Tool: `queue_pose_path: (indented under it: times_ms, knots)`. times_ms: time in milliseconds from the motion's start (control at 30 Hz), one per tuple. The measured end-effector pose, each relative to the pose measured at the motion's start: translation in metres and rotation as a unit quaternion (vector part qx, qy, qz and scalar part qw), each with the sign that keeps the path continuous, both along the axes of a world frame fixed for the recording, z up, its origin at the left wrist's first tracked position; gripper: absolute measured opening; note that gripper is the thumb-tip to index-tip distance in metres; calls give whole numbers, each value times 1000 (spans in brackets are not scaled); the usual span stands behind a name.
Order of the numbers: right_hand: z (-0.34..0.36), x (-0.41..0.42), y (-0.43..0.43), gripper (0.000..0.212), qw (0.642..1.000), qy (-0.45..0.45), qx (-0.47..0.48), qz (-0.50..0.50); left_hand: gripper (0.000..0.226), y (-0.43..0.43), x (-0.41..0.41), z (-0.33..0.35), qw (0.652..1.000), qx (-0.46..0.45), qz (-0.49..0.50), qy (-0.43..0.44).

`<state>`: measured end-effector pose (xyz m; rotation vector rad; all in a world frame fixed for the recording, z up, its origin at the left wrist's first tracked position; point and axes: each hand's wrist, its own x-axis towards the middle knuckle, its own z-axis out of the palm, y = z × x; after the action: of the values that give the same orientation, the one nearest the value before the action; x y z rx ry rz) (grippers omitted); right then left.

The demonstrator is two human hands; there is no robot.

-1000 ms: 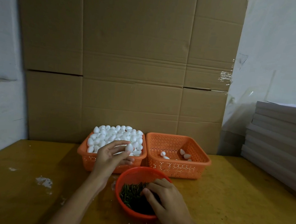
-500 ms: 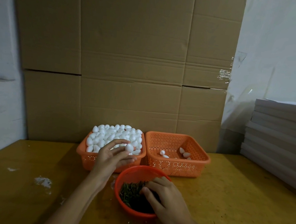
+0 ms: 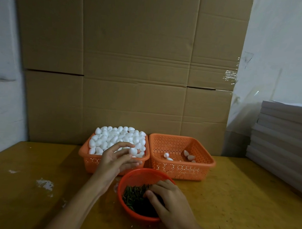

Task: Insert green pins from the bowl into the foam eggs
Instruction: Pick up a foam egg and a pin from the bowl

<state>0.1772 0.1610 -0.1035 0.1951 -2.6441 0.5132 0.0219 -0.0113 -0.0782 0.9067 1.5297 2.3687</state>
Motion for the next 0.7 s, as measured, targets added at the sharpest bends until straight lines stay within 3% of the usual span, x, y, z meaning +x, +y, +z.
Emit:
queue_pose_path:
  times_ms: [700]
  knots:
    - [-2, -1, 0, 44, 1000, 8, -8, -2, 22, -1, -2, -2, 999, -38, 4, 30]
